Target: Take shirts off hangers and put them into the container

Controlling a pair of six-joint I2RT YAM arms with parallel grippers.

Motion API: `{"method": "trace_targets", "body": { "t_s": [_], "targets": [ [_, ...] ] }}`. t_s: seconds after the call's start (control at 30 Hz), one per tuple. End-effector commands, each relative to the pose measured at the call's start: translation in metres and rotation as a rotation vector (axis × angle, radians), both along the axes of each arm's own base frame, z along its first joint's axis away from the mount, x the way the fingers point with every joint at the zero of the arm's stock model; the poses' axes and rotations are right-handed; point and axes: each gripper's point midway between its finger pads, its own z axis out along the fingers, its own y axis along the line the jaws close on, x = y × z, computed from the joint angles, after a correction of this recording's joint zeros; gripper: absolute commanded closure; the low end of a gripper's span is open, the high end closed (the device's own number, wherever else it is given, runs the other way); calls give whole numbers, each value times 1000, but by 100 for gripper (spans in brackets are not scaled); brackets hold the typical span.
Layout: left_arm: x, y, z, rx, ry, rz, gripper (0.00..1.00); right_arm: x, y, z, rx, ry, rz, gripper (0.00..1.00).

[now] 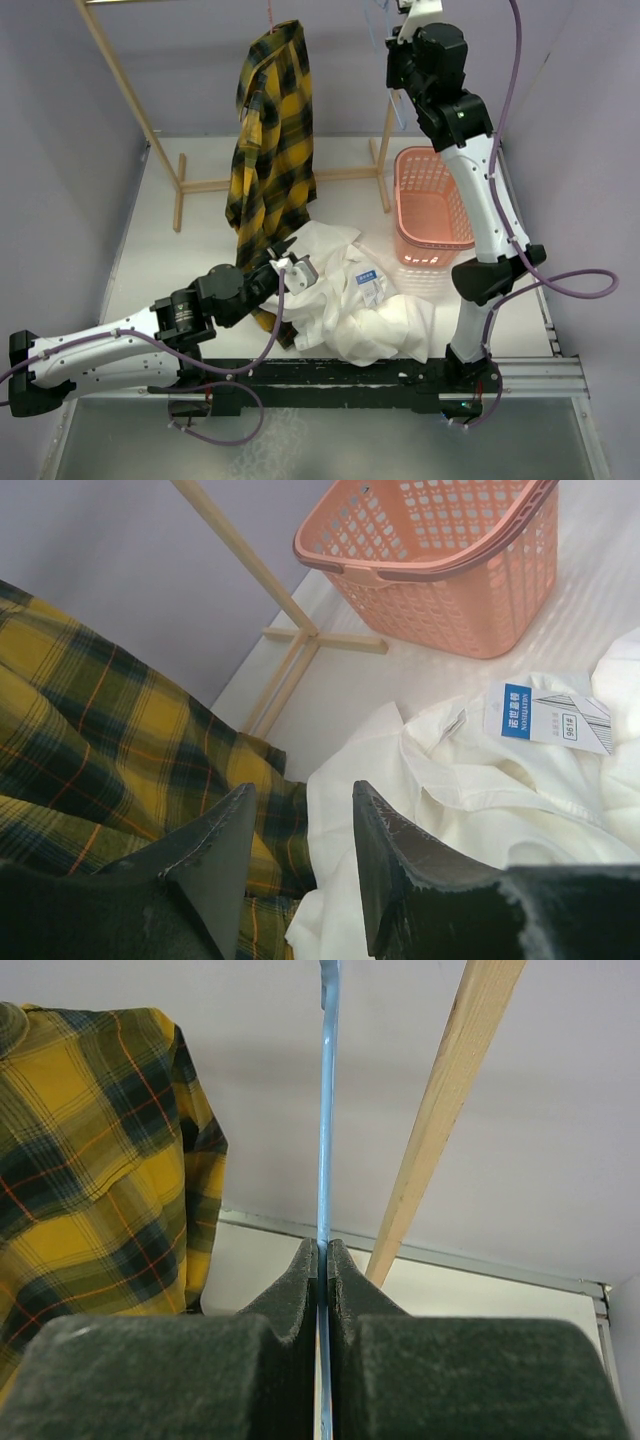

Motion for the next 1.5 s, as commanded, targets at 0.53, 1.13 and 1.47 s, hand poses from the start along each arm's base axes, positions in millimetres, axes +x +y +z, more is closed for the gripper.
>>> {"method": "trace_targets", "body": {
  "t_s": [0.53, 1.13, 1.47],
  "targets": [
    [0, -1, 16, -59, -18, -4, 52, -39, -13, 30, 58, -75, 25, 50],
    [9, 30, 64, -233, -50, 104, 26, -246, -28, -57, 399, 40, 320, 39],
    [2, 150, 208, -566, -196, 377, 29, -313, 15, -115, 484, 264, 655, 47]
  ]
}}
